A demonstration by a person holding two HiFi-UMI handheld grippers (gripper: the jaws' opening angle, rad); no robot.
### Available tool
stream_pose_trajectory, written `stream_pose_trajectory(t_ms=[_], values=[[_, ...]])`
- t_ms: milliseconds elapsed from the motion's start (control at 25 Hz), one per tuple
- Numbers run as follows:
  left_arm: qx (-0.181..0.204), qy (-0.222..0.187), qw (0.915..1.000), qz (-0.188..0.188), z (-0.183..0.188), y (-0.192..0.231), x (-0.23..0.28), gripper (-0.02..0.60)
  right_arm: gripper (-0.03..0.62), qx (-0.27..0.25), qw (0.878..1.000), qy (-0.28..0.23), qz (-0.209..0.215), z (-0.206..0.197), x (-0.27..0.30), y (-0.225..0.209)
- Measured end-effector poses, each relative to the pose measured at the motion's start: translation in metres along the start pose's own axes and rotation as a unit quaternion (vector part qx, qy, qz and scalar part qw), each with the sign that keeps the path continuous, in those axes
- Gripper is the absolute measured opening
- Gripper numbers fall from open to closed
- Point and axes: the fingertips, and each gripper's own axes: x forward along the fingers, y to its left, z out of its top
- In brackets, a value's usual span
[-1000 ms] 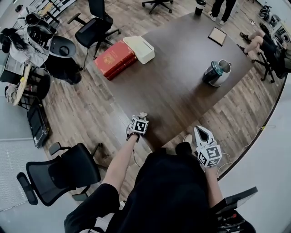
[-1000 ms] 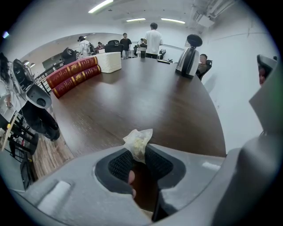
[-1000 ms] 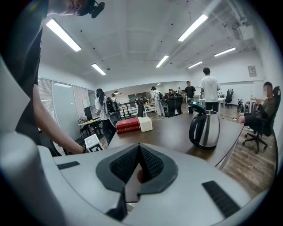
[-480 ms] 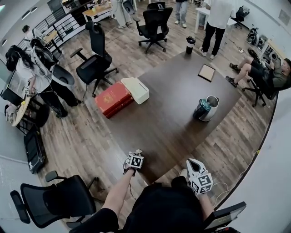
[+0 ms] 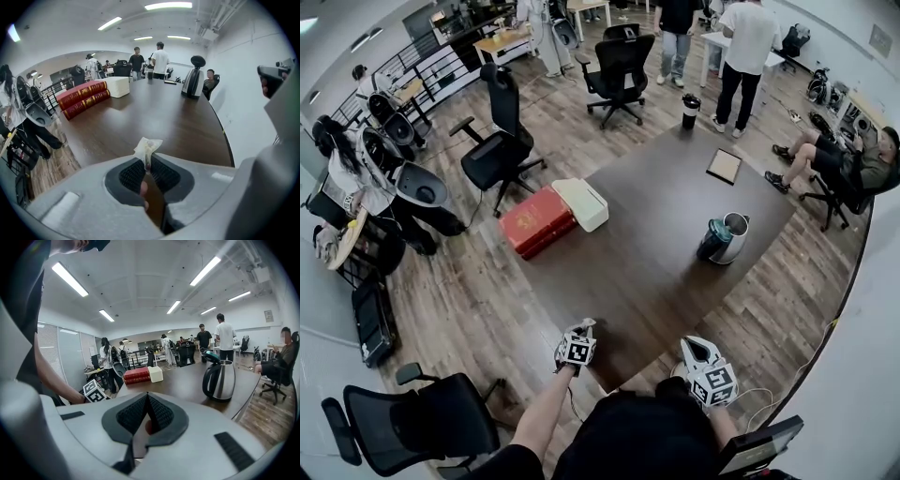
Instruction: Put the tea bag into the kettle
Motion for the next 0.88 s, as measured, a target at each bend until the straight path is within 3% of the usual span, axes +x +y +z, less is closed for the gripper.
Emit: stream_pose_trajectory(t_ms=[480, 880], values=[[0.034, -0.104, 0.9936, -0.028, 0.081, -0.028, -0.05, 0.034, 0.006, -0.005, 1.0, -0.016, 0.004, 0.011, 0.004, -0.001], [0.035, -0.185, 0.9806, -0.054, 0.126, -0.063, -0.091, 0.034, 0.006, -0.006, 1.0, -0.029, -0.007, 0.02, -0.002, -0.011]])
